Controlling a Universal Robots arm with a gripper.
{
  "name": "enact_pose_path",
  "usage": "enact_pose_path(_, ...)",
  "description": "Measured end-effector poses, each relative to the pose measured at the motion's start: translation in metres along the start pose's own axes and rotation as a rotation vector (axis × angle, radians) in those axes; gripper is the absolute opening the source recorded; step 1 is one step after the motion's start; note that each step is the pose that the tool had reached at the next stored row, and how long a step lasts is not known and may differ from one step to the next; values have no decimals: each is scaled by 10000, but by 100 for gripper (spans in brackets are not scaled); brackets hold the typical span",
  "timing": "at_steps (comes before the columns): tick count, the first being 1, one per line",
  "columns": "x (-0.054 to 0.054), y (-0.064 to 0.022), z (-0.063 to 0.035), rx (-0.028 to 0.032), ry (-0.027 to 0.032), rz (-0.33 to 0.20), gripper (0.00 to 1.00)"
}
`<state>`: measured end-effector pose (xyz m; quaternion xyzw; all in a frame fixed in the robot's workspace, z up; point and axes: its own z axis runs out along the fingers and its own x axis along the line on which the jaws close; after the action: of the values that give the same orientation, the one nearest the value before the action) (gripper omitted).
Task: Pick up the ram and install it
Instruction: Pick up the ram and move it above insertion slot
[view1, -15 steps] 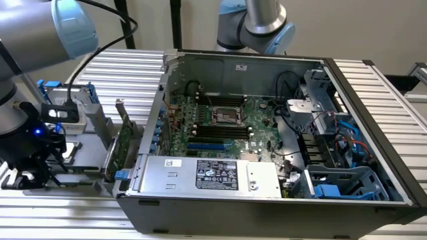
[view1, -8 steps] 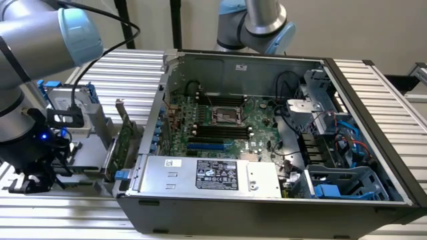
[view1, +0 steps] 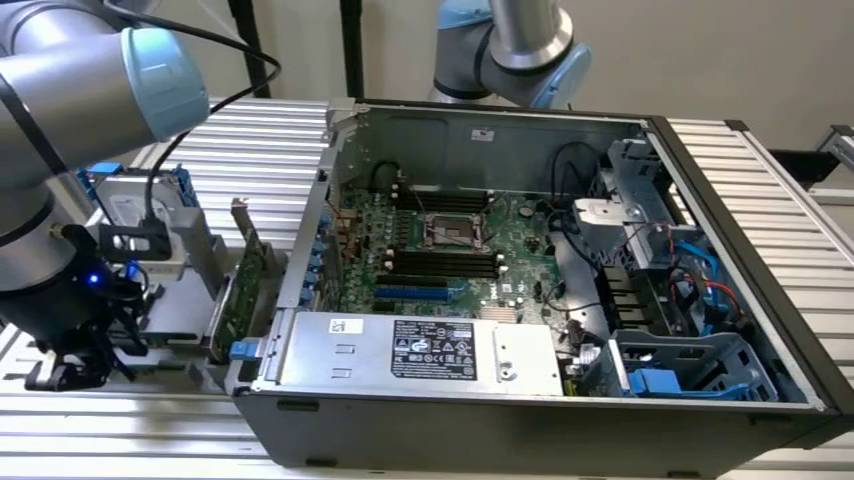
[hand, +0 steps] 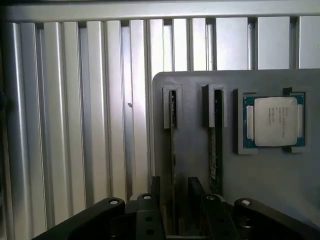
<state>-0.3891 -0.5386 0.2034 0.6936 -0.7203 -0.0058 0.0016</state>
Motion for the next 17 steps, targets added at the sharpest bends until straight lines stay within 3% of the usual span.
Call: enact_pose_path(17, -21, 16, 49, -35, -17, -33, 100)
